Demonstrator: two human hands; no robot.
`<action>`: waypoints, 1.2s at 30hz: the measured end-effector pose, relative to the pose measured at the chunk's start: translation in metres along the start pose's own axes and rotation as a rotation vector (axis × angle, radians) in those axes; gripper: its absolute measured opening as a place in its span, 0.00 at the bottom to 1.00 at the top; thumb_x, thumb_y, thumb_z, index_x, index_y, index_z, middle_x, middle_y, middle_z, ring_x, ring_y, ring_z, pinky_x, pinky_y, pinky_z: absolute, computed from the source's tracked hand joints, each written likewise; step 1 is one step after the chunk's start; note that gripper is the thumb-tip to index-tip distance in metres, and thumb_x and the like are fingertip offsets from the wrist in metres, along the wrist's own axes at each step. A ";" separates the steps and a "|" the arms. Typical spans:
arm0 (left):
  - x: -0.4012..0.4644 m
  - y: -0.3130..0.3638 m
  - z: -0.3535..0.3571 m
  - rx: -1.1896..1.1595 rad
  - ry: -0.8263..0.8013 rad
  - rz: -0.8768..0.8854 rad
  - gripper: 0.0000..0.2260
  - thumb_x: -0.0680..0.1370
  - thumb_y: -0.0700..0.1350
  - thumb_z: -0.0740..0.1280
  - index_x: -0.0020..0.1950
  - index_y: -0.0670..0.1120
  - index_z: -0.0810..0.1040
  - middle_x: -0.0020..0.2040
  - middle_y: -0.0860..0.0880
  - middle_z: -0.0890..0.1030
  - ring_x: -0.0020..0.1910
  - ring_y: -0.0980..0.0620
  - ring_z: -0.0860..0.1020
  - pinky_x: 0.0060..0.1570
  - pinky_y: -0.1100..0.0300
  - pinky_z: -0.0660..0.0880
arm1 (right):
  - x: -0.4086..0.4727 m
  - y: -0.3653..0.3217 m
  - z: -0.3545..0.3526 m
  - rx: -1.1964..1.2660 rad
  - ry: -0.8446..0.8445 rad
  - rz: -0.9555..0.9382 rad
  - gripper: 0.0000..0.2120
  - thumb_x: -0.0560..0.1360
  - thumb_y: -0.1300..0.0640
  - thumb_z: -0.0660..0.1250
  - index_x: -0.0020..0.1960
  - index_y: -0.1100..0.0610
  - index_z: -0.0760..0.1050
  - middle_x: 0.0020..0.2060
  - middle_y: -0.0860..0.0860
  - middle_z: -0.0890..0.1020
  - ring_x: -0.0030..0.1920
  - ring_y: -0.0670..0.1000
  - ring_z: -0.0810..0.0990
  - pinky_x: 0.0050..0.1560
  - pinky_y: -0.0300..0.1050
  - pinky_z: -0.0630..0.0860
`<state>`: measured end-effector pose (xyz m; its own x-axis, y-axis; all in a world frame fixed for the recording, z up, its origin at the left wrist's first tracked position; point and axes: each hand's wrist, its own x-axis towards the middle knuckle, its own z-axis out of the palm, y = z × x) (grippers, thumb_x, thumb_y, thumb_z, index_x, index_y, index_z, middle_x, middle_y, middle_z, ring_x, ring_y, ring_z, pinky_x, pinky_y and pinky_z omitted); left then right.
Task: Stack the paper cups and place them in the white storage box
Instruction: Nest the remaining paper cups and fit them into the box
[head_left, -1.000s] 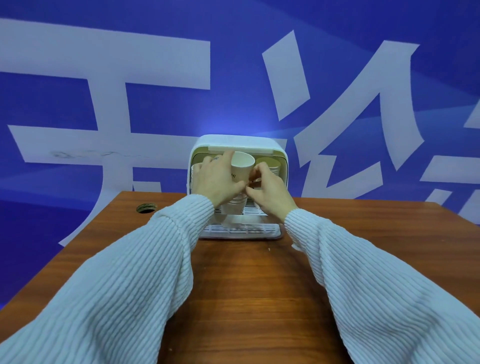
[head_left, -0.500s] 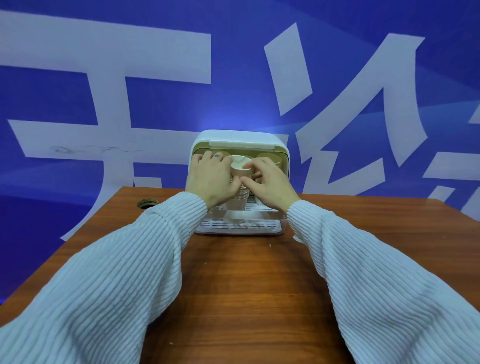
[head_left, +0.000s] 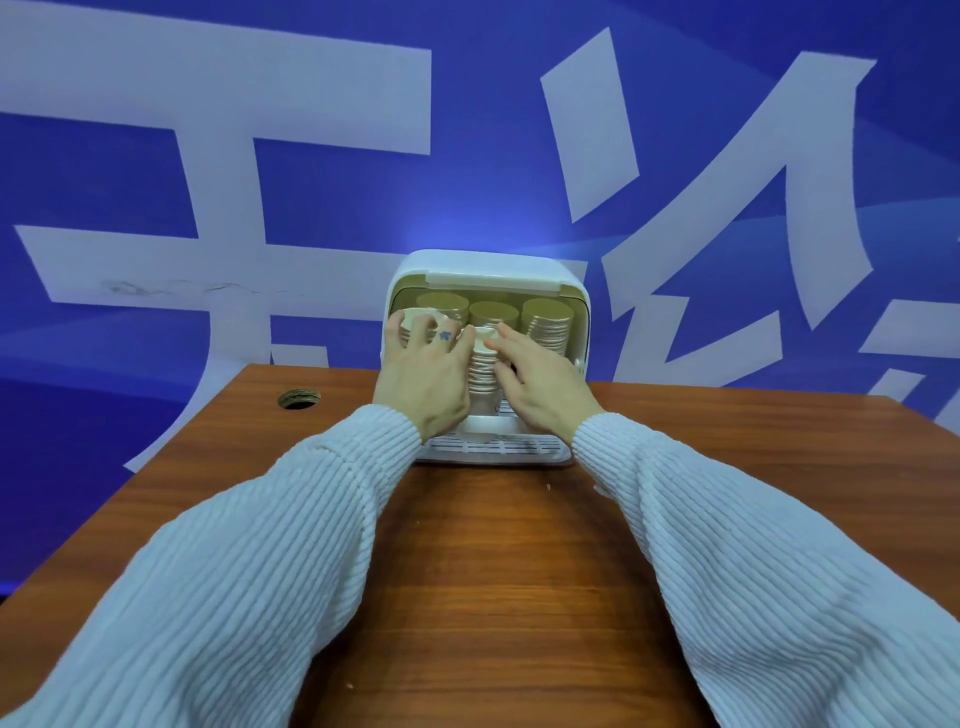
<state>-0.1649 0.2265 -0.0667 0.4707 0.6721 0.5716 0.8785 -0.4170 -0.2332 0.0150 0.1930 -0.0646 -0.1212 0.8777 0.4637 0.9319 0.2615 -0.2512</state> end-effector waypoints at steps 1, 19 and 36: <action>0.000 0.002 -0.002 -0.008 -0.013 -0.007 0.24 0.80 0.51 0.57 0.75 0.48 0.69 0.72 0.47 0.74 0.70 0.41 0.68 0.72 0.37 0.52 | 0.000 0.000 0.001 0.006 0.010 0.006 0.20 0.85 0.53 0.58 0.77 0.50 0.70 0.81 0.47 0.65 0.78 0.50 0.67 0.72 0.51 0.69; -0.008 0.000 -0.015 -0.344 0.228 -0.076 0.18 0.75 0.45 0.64 0.64 0.46 0.80 0.63 0.47 0.80 0.69 0.43 0.71 0.66 0.46 0.66 | 0.035 -0.013 -0.038 -0.287 0.203 0.081 0.32 0.78 0.58 0.61 0.81 0.54 0.61 0.79 0.55 0.66 0.78 0.60 0.63 0.76 0.58 0.62; -0.074 0.022 0.002 -0.552 0.281 -0.105 0.05 0.74 0.42 0.67 0.48 0.46 0.81 0.45 0.51 0.78 0.47 0.49 0.74 0.45 0.55 0.70 | -0.012 -0.011 -0.041 -0.233 0.286 -0.025 0.09 0.82 0.54 0.65 0.59 0.52 0.81 0.54 0.50 0.82 0.56 0.58 0.78 0.54 0.54 0.73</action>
<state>-0.1803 0.1684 -0.1159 0.2791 0.5715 0.7717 0.7119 -0.6625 0.2332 0.0206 0.1632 -0.0322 -0.0752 0.7157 0.6944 0.9867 0.1541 -0.0519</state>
